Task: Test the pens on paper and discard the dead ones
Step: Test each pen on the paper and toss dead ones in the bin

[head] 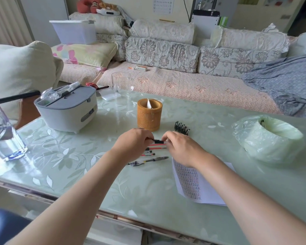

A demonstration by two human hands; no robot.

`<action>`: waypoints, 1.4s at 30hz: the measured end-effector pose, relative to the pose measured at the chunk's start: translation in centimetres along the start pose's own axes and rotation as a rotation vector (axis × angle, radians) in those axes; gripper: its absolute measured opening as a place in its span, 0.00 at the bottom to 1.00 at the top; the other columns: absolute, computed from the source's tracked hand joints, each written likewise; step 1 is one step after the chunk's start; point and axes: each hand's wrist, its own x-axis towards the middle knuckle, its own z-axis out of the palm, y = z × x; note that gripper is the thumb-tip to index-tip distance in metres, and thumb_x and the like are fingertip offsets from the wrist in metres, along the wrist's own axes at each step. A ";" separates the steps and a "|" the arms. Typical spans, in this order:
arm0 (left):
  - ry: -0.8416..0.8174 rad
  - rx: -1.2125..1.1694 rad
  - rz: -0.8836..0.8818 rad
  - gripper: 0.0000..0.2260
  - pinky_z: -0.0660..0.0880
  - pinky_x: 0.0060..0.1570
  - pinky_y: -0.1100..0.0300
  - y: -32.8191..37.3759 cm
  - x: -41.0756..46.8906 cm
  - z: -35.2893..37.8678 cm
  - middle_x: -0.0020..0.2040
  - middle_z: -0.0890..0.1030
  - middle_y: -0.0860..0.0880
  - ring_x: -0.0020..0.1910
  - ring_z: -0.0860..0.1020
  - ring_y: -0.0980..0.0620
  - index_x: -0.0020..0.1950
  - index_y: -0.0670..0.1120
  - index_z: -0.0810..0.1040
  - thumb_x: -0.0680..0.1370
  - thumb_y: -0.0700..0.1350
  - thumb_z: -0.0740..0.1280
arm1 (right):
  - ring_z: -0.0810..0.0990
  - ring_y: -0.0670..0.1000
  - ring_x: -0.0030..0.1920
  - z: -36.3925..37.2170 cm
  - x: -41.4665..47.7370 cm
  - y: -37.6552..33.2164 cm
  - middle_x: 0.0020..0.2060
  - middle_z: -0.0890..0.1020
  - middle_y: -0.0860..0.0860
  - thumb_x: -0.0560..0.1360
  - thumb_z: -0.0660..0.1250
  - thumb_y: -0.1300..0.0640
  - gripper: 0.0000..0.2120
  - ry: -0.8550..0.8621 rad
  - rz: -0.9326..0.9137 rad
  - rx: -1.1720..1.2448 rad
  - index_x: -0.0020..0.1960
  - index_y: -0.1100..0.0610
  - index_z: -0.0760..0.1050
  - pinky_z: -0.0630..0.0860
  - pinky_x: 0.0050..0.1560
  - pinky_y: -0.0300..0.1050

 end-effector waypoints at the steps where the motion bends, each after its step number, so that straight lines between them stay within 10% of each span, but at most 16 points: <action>1: -0.004 -0.037 0.016 0.06 0.77 0.41 0.53 0.7 0.1 0.1 0.45 0.82 0.52 0.40 0.78 0.51 0.50 0.52 0.81 0.79 0.48 0.64 | 0.77 0.54 0.55 -0.2 -0.4 -0.1 0.55 0.79 0.51 0.82 0.56 0.54 0.11 -0.018 0.000 0.019 0.60 0.53 0.72 0.74 0.55 0.51; 9: -0.008 -0.347 0.097 0.03 0.71 0.36 0.71 5.9 0.8 0.7 0.38 0.79 0.59 0.37 0.76 0.63 0.49 0.49 0.81 0.77 0.45 0.68 | 0.75 0.45 0.34 -4.3 -3.9 2.0 0.32 0.77 0.44 0.80 0.59 0.40 0.13 0.023 0.109 0.026 0.50 0.47 0.77 0.71 0.36 0.44; 31: -0.169 -0.450 0.131 0.03 0.73 0.37 0.66 12.8 4.1 5.3 0.38 0.81 0.53 0.37 0.78 0.58 0.45 0.49 0.81 0.77 0.43 0.68 | 0.78 0.48 0.39 -4.9 -9.2 9.4 0.35 0.79 0.45 0.79 0.58 0.41 0.11 0.056 0.293 0.082 0.47 0.44 0.75 0.74 0.41 0.47; 37: -0.154 -0.283 0.096 0.04 0.71 0.41 0.63 12.4 4.8 7.1 0.43 0.79 0.57 0.42 0.77 0.56 0.50 0.50 0.80 0.78 0.45 0.66 | 0.75 0.39 0.36 -3.3 -9.6 11.5 0.40 0.79 0.47 0.80 0.59 0.59 0.16 -0.054 0.440 0.391 0.66 0.46 0.69 0.67 0.36 0.34; 42: -0.194 -0.154 0.086 0.05 0.75 0.41 0.60 12.3 5.3 8.0 0.48 0.81 0.54 0.42 0.77 0.55 0.53 0.50 0.79 0.78 0.45 0.65 | 0.74 0.53 0.31 -3.2 -9.8 12.4 0.43 0.76 0.57 0.76 0.60 0.69 0.14 0.100 0.478 0.703 0.51 0.50 0.65 0.70 0.26 0.44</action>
